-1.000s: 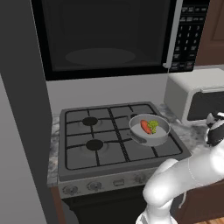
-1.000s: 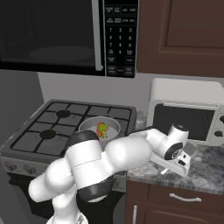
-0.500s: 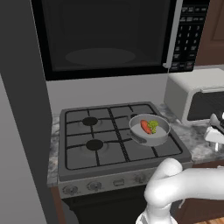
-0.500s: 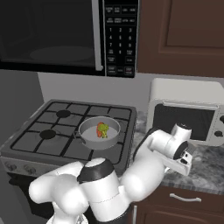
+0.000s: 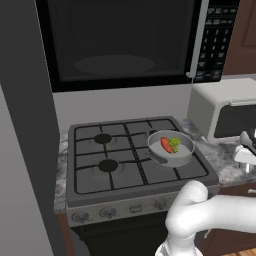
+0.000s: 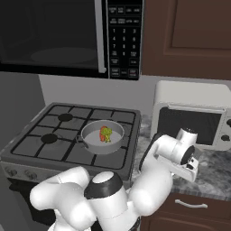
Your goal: Put the broccoli and sweet potato in the pot. Retrieve the spatula and lightly stir the vegetables in the pot.
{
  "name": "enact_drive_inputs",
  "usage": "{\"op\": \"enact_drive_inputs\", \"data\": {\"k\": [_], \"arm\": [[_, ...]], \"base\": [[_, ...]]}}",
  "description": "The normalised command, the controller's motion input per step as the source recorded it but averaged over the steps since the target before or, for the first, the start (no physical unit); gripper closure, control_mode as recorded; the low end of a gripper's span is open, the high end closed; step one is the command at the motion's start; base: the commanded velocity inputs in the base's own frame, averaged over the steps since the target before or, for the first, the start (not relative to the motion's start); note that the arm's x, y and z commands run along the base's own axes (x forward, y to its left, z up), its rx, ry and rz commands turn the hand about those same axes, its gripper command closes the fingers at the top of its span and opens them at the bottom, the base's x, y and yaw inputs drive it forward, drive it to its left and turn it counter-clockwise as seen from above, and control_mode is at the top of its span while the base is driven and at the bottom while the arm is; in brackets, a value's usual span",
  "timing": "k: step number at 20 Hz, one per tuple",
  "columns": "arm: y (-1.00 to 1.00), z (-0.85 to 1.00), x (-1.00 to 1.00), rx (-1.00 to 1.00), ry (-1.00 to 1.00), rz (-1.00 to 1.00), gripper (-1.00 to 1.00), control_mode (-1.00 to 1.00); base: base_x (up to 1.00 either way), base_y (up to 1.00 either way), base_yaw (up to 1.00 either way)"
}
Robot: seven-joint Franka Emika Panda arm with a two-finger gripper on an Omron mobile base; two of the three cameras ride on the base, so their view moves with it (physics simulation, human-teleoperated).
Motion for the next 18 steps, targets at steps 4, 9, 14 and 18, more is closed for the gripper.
{"op": "enact_drive_inputs", "data": {"k": [4, 9, 14, 18], "arm": [[0.12, -0.09, 0.00, 0.00, 0.02, 0.00, -1.00, -1.00], [0.06, -0.09, -0.13, 0.00, 0.01, 0.00, -1.00, -1.00], [0.00, -0.08, -0.32, 0.00, 0.04, 0.00, -1.00, -1.00], [0.18, 0.00, -0.09, 0.00, 0.00, -0.01, -1.00, -1.00]], "base": [[0.00, 0.00, 0.00], [0.00, 0.00, 0.00], [0.00, 0.00, 0.00], [0.00, 0.00, 0.00]]}}
